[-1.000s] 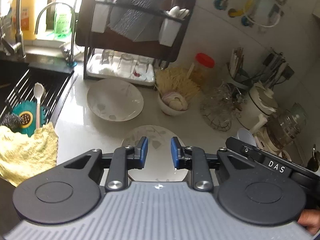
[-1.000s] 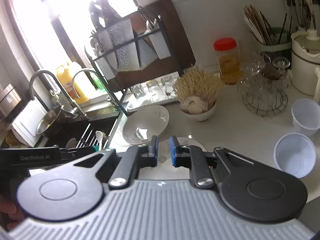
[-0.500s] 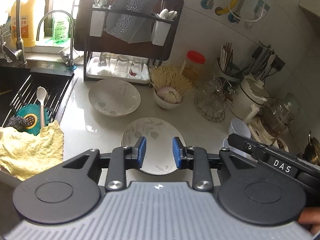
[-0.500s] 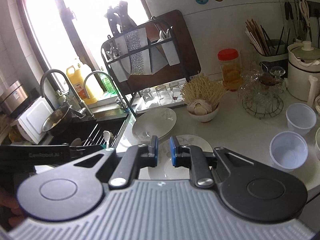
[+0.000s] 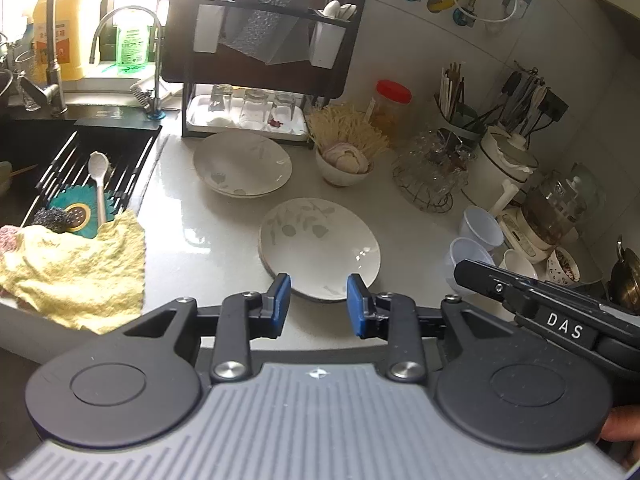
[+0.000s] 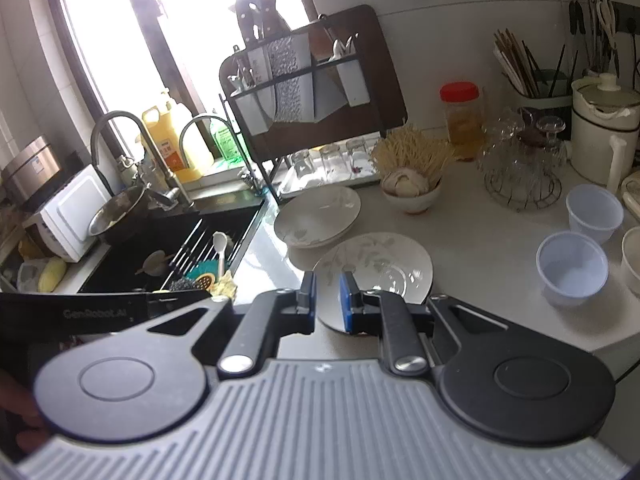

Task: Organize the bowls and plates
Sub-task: 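Pull both open grippers back from the stacked bowl and plate, then move both open grippers toward the rim of the bowl-and-plate stack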

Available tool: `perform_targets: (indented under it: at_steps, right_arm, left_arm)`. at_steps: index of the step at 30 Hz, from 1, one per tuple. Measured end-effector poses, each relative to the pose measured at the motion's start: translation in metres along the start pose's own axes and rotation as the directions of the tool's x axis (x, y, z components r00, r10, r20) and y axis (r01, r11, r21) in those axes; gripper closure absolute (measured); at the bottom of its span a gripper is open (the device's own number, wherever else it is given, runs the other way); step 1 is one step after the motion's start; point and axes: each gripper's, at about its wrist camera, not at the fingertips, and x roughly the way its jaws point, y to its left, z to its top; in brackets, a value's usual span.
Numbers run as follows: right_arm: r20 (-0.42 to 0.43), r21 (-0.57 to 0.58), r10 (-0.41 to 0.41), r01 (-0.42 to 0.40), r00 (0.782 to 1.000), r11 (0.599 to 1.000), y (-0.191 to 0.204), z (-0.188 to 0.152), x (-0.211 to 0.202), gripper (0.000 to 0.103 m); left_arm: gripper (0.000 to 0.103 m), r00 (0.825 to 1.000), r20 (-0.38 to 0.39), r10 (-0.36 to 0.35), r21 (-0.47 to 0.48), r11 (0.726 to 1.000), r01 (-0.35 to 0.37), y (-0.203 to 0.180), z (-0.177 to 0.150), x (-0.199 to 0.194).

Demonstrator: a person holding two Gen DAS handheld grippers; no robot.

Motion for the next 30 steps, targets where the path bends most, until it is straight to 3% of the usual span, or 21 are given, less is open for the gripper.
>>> perform_targets:
  at_steps: [14, 24, 26, 27, 28, 30]
  right_arm:
    - [-0.012, 0.02, -0.023, 0.023, 1.0, 1.0, 0.024, -0.024, -0.003, 0.086]
    - [-0.015, 0.05, -0.053, 0.054, 0.998, 0.997, 0.024, -0.018, 0.014, 0.085]
    - [-0.019, 0.058, -0.052, 0.053, 0.998, 0.997, 0.022, -0.015, 0.02, 0.071]
    - [-0.018, 0.064, -0.05, 0.052, 0.999, 0.997, 0.022, -0.014, 0.024, 0.056]
    - [-0.015, 0.067, -0.046, 0.047, 0.999, 0.997, 0.021, -0.012, 0.028, 0.048]
    - [-0.014, 0.065, -0.039, 0.04, 0.999, 0.997, 0.021, -0.006, 0.037, 0.048]
  left_arm:
    - [0.066, 0.999, -0.041, 0.009, -0.025, 1.0, -0.01, 0.034, -0.026, -0.018]
    - [0.059, 0.998, -0.062, 0.014, -0.023, 1.0, -0.016, 0.053, -0.011, -0.005]
    - [0.059, 0.998, -0.065, 0.015, -0.019, 1.0, -0.016, 0.055, -0.005, 0.001]
    - [0.058, 0.998, -0.066, 0.017, -0.016, 1.0, -0.018, 0.057, -0.002, 0.004]
    - [0.058, 0.998, -0.065, 0.019, -0.015, 1.0, -0.02, 0.058, 0.001, 0.006]
    - [0.058, 0.998, -0.066, 0.021, -0.019, 1.0, -0.023, 0.062, 0.01, 0.011]
